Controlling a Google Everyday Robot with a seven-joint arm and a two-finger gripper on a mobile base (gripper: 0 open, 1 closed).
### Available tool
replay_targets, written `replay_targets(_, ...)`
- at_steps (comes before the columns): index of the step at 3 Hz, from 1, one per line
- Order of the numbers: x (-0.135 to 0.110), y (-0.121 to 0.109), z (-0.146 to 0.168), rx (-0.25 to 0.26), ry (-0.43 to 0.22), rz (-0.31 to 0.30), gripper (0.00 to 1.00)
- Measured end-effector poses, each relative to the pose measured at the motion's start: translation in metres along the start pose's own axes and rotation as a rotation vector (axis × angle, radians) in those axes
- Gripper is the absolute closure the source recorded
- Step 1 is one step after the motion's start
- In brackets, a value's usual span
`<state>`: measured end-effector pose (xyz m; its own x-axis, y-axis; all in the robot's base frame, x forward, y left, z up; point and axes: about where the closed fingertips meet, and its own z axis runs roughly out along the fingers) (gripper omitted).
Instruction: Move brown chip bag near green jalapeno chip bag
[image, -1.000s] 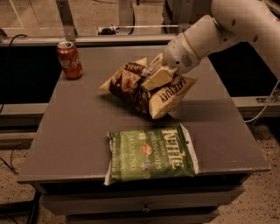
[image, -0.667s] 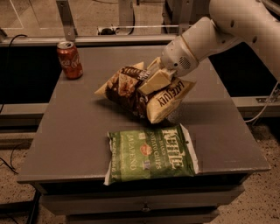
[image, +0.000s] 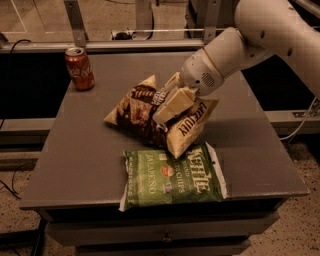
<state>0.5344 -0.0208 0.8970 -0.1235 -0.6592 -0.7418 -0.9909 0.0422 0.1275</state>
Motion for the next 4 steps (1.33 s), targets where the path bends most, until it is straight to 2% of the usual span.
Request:
replay_targets(1,0.002,0.0,-0.001,0.006,-0.002,-0.001,0.0)
replay_targets(2,0.006,-0.012,-0.025,0.059,-0.004,-0.026,0.0)
replay_targets(3,0.016,-0.033,-0.071,0.15,-0.012,-0.064,0.0)
replay_targets(4,0.03,-0.05,-0.154,0.292,-0.049,-0.081,0.0)
